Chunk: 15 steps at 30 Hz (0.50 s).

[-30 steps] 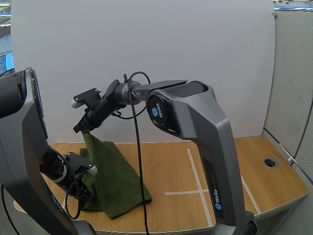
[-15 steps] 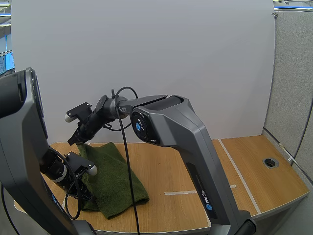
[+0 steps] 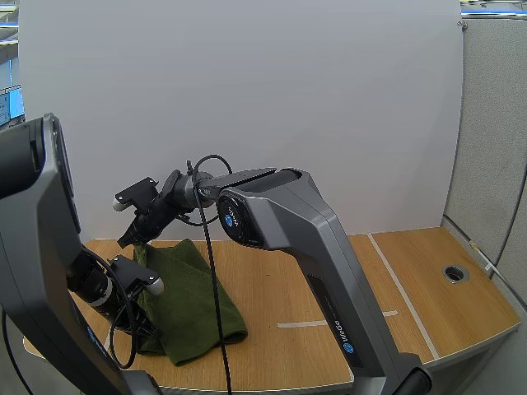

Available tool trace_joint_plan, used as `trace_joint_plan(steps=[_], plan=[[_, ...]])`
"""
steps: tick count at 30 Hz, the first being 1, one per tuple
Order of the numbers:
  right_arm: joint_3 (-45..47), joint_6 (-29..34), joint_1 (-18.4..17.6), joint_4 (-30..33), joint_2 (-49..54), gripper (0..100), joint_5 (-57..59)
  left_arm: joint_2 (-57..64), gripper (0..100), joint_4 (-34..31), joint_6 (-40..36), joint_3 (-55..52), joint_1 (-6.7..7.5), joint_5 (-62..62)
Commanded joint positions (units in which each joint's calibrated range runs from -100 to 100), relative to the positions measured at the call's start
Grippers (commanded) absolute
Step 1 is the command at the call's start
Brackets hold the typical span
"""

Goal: Fold the towel

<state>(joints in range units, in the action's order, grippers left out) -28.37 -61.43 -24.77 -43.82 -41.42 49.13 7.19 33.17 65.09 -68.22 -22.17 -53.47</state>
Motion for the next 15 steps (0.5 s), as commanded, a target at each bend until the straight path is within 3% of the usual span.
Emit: trace_joint_plan(steps=[1, 5, 8, 10, 15], plan=[[-0.59, -0.42, 0.12, 0.05, 0.02, 9, -3.35, -2.24, 0, -1.11, 0.31, -0.95, -0.02, 3.04], [-0.59, -0.42, 0.12, 0.05, 0.02, 54, -4.85, -2.12, 0, -1.03, 0.20, -0.95, -0.02, 2.39], [-0.59, 0.01, 0.12, 1.40, 0.19, 77, -4.66, -2.12, 0, -1.09, -0.13, -0.95, -0.02, 2.39], [-0.59, 1.00, 0.21, 2.96, 1.07, 86, -3.25, -2.12, 0, -1.09, -0.13, -0.95, -0.02, 2.39], [-0.59, 3.92, 0.53, 5.63, 3.23, 91, 0.87, -2.12, 0, -1.09, -0.11, -0.95, -0.02, 3.26]])
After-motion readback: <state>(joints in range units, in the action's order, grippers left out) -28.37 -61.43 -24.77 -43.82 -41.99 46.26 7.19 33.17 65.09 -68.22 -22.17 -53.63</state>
